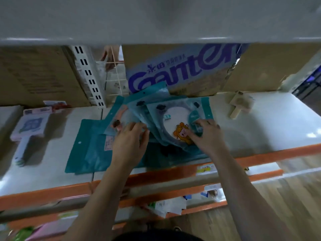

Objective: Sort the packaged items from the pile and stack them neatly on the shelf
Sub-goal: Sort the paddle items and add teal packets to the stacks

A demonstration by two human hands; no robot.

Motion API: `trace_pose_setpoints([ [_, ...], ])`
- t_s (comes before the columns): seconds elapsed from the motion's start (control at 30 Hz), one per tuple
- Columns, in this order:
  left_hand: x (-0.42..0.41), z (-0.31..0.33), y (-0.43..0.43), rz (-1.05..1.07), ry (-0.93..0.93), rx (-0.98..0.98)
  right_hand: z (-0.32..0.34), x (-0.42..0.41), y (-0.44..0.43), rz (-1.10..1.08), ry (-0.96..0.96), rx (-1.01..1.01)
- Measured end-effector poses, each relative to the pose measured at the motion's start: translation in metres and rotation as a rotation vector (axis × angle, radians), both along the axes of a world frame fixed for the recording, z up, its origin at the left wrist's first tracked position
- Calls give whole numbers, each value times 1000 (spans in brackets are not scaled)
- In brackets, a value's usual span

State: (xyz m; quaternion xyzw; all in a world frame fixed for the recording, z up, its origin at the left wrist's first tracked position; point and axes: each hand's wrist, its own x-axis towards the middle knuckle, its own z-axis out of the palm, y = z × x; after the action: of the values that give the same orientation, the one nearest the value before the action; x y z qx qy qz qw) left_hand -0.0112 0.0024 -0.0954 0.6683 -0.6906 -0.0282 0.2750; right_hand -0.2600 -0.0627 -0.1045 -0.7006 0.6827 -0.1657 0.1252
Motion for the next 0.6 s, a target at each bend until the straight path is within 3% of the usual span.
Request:
trace_pose_setpoints([
  [0.37,-25,-2,43,184,35,-44,18,-2,-50,276,-55,40],
  [0.5,-28,-4,47,242,14,2,22,8,-66,206,5,215],
  [0.6,-31,-5,50,253,45,-16,25,4,-66,148,-120,271],
])
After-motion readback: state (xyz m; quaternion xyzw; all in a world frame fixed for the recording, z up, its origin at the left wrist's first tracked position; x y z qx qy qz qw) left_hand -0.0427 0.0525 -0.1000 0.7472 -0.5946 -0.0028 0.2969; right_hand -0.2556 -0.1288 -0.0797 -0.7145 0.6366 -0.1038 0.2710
